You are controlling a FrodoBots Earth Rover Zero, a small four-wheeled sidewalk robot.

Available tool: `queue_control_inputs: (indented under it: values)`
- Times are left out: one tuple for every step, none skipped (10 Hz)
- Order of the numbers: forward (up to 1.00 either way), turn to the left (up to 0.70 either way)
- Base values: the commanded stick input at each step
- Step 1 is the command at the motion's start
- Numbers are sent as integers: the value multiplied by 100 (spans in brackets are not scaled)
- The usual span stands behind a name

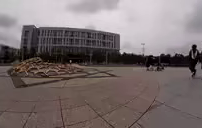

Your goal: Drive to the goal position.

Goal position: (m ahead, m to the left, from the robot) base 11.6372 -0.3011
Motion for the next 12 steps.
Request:
queue_control_inputs:
  values:
    - [54,-11]
    - [53,-11]
    - [53,-11]
    - [53,-11]
    - [53,-11]
    - [53,-11]
    - [53,-11]
    - [53,-11]
    - [53,-11]
    - [53,-11]
    - [53,-11]
    - [53,-11]
